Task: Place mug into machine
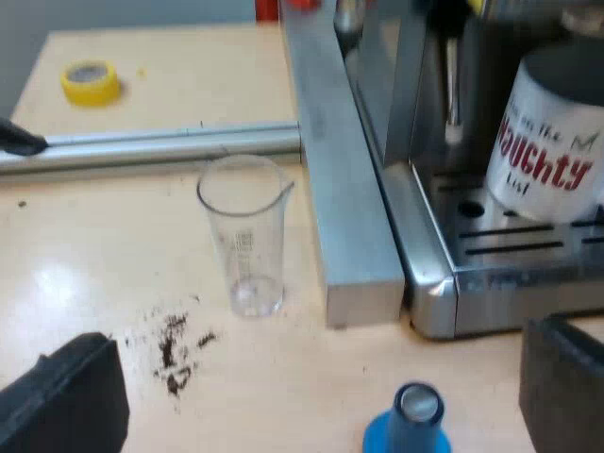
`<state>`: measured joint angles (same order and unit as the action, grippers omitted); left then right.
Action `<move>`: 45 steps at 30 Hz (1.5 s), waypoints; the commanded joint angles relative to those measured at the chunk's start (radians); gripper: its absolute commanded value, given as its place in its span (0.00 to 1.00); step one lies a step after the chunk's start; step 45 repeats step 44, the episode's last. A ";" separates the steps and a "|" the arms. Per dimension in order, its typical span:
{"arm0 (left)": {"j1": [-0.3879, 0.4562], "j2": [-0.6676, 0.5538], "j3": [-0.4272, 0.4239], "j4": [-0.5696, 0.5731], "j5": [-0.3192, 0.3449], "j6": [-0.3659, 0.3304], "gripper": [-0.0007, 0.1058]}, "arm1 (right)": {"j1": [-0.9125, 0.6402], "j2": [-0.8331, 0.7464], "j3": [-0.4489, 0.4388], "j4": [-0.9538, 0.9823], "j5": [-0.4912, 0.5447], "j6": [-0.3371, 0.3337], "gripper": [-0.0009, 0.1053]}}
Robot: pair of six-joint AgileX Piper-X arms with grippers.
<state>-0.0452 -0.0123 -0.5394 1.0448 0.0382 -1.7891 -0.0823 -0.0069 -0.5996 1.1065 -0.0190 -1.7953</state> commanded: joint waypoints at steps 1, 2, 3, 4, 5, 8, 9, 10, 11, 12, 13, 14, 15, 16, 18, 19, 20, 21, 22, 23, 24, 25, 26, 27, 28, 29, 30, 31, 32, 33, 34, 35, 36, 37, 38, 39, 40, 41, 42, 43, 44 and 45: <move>0.002 -0.140 0.030 -0.034 -0.013 0.000 0.80 | -0.006 -0.044 0.026 0.017 -0.032 -0.006 0.58; 0.002 -0.140 0.037 -0.049 -0.013 0.000 0.80 | -0.006 -0.044 0.035 0.017 -0.033 -0.012 0.58; 0.002 -0.140 0.041 -0.056 -0.013 0.000 0.80 | -0.006 -0.044 0.035 0.015 -0.033 -0.012 0.58; 0.002 -0.140 0.042 -0.060 -0.013 0.000 0.80 | -0.006 -0.044 0.035 0.012 -0.033 -0.012 0.58; 0.002 -0.140 0.042 -0.060 -0.013 0.000 0.80 | -0.006 -0.044 0.035 0.013 -0.033 -0.012 0.58; 0.002 -0.140 0.042 -0.060 -0.013 0.000 0.80 | -0.006 -0.044 0.035 0.010 -0.033 -0.012 0.58; 0.002 -0.140 0.042 -0.060 -0.013 0.000 0.80 | -0.006 -0.044 0.035 0.010 -0.033 -0.014 0.58; 0.002 -0.140 0.042 -0.060 -0.013 0.000 0.80 | -0.006 -0.044 0.035 0.005 -0.033 -0.020 0.58; 0.002 -0.140 0.042 -0.060 -0.013 0.000 0.80 | -0.006 -0.044 0.038 -0.001 -0.033 -0.022 0.58; 0.002 -0.140 0.042 -0.060 -0.013 0.000 0.80 | -0.006 -0.044 0.045 -0.018 -0.033 -0.025 0.58; 0.002 -0.140 0.042 -0.060 -0.013 0.000 0.80 | -0.006 -0.044 0.050 -0.030 -0.033 -0.025 0.58; 0.002 -0.140 0.042 -0.060 -0.011 0.000 0.80 | -0.006 -0.044 0.056 -0.042 -0.033 -0.025 0.58; 0.002 -0.140 0.042 -0.060 -0.011 0.000 0.80 | -0.006 -0.044 0.058 -0.045 -0.033 -0.025 0.58; 0.002 -0.140 0.042 -0.060 -0.011 0.000 0.80 | -0.006 -0.044 0.063 -0.056 -0.033 -0.025 0.58; 0.002 -0.140 0.042 -0.060 -0.011 0.003 0.80 | -0.006 -0.044 0.067 -0.066 -0.033 -0.025 0.58; 0.002 -0.140 0.042 -0.060 -0.011 0.023 0.80 | -0.006 -0.044 0.067 -0.065 -0.031 -0.025 0.58; 0.002 -0.140 0.042 -0.062 -0.011 0.025 0.80 | -0.006 -0.044 0.067 -0.065 -0.031 -0.025 0.58; 0.002 -0.140 0.044 -0.063 -0.011 0.026 0.80 | -0.006 -0.044 0.067 -0.065 -0.031 -0.025 0.58; 0.002 -0.140 0.045 -0.066 -0.011 0.025 0.80 | -0.006 -0.044 0.067 -0.065 -0.031 -0.025 0.58; 0.002 -0.140 0.045 -0.066 -0.011 0.025 0.80 | -0.006 -0.044 0.067 -0.065 -0.031 -0.023 0.58; 0.002 -0.140 0.045 -0.066 -0.011 0.025 0.80 | -0.006 -0.044 0.067 -0.065 -0.031 -0.023 0.58; 0.002 -0.140 0.045 -0.066 -0.011 0.025 0.80 | -0.006 -0.044 0.067 -0.065 -0.031 -0.023 0.58; 0.002 -0.140 0.045 -0.066 -0.011 0.025 0.80 | -0.006 -0.044 0.067 -0.065 -0.031 -0.023 0.58; 0.002 -0.140 0.045 -0.066 -0.011 0.025 0.80 | -0.006 -0.044 0.067 -0.065 -0.031 -0.023 0.58; 0.002 -0.140 0.045 -0.066 -0.011 0.025 0.80 | -0.006 -0.044 0.067 -0.065 -0.031 -0.023 0.58; 0.002 -0.140 0.045 -0.066 -0.011 0.025 0.80 | -0.006 -0.044 0.067 -0.065 -0.031 -0.023 0.58; 0.002 -0.140 0.045 -0.066 -0.011 0.025 0.80 | -0.006 -0.044 0.067 -0.065 -0.031 -0.023 0.58; 0.002 -0.140 0.045 -0.066 -0.011 0.025 0.80 | -0.006 -0.044 0.067 -0.065 -0.031 -0.023 0.58; 0.002 -0.140 0.045 -0.066 -0.011 0.025 0.80 | -0.006 -0.044 0.067 -0.065 -0.031 -0.023 0.58; 0.002 -0.140 0.045 -0.066 -0.011 0.025 0.80 | -0.006 -0.044 0.067 -0.065 -0.031 -0.023 0.58; 0.002 -0.140 0.045 -0.066 -0.011 0.025 0.80 | -0.006 -0.044 0.067 -0.065 -0.031 -0.023 0.58; 0.002 -0.140 0.045 -0.066 -0.011 0.025 0.80 | -0.006 -0.044 0.067 -0.065 -0.031 -0.023 0.58; 0.002 -0.140 0.045 -0.066 -0.011 0.025 0.80 | -0.006 -0.044 0.067 -0.065 -0.031 -0.023 0.58; 0.002 -0.140 0.045 -0.066 -0.011 0.025 0.80 | -0.006 -0.044 0.067 -0.065 -0.031 -0.023 0.58; 0.002 -0.140 0.045 -0.066 -0.011 0.025 0.80 | -0.006 -0.044 0.067 -0.065 -0.031 -0.023 0.58; 0.002 -0.140 0.045 -0.066 -0.011 0.025 0.80 | -0.006 -0.044 0.067 -0.065 -0.031 -0.023 0.58; 0.002 -0.140 0.045 -0.066 -0.011 0.028 0.80 | -0.006 -0.044 0.067 -0.065 -0.031 -0.023 0.58; 0.002 -0.140 0.045 -0.066 -0.011 0.028 0.80 | -0.006 -0.044 0.067 -0.065 -0.031 -0.023 0.58; 0.002 -0.140 0.045 -0.066 -0.011 0.028 0.80 | -0.006 -0.044 0.067 -0.065 -0.031 -0.023 0.58; 0.002 -0.140 0.045 -0.066 -0.011 0.028 0.80 | -0.006 -0.044 0.067 -0.065 -0.031 -0.023 0.58; 0.002 -0.140 0.045 -0.066 -0.011 0.028 0.80 | -0.006 -0.044 0.067 -0.065 -0.031 -0.023 0.58; 0.002 -0.140 0.045 -0.066 -0.011 0.028 0.80 | -0.006 -0.044 0.067 -0.065 -0.031 -0.023 0.58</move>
